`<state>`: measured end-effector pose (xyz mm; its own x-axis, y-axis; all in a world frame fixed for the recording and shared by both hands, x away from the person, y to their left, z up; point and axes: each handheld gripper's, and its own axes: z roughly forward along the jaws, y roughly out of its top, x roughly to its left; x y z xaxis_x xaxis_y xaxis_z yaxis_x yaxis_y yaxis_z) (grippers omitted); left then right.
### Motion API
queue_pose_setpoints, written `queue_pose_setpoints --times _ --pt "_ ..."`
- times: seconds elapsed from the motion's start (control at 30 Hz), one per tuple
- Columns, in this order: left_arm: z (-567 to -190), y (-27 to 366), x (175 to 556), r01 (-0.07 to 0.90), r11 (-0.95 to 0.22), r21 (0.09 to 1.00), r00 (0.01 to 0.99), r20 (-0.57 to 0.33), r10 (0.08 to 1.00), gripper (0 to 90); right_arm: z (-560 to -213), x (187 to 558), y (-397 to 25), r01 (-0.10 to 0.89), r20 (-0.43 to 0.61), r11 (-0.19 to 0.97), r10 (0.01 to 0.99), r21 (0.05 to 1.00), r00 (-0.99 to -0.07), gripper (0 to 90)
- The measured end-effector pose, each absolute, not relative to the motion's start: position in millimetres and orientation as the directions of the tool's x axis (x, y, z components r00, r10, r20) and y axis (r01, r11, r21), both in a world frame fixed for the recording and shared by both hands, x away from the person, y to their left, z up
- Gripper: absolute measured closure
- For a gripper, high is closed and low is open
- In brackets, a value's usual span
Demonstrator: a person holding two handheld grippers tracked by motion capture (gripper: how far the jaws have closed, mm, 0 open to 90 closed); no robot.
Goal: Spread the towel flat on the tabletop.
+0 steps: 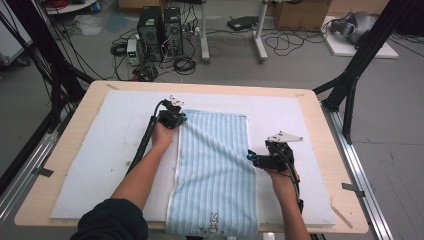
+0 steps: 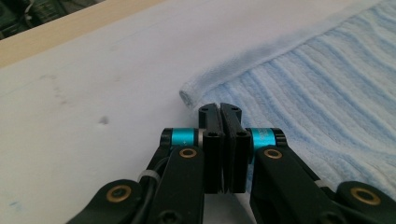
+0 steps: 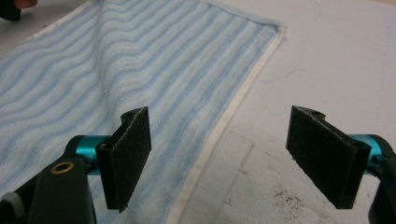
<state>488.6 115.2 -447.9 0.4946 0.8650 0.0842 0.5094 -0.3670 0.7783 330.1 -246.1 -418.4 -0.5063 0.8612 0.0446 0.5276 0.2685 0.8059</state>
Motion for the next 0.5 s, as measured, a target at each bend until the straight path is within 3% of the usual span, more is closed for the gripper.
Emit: queue_pose_setpoints --times 0.2,0.3,0.37,0.5 --pt "-448.4 128.7 493.2 0.529 -0.324 0.784 0.466 0.051 0.883 84.7 -420.9 335.5 -243.5 0.524 0.055 0.263 0.855 0.81 -0.515 22.1" --pt "-448.9 133.5 494.2 0.565 -0.254 0.785 0.428 -0.016 0.904 56.8 -422.6 344.9 -243.5 0.533 0.063 0.26 0.856 0.805 -0.513 22.8" --pt "-449.0 138.0 493.0 0.574 -0.242 0.783 0.449 -0.054 0.892 44.7 -421.3 355.8 -242.8 0.514 0.062 0.273 0.837 0.813 -0.543 22.8" --pt "-447.8 147.0 484.3 0.571 -0.195 0.798 0.463 -0.117 0.878 40.7 -418.5 382.7 -236.5 0.503 0.05 0.307 0.814 0.808 -0.578 21.4"
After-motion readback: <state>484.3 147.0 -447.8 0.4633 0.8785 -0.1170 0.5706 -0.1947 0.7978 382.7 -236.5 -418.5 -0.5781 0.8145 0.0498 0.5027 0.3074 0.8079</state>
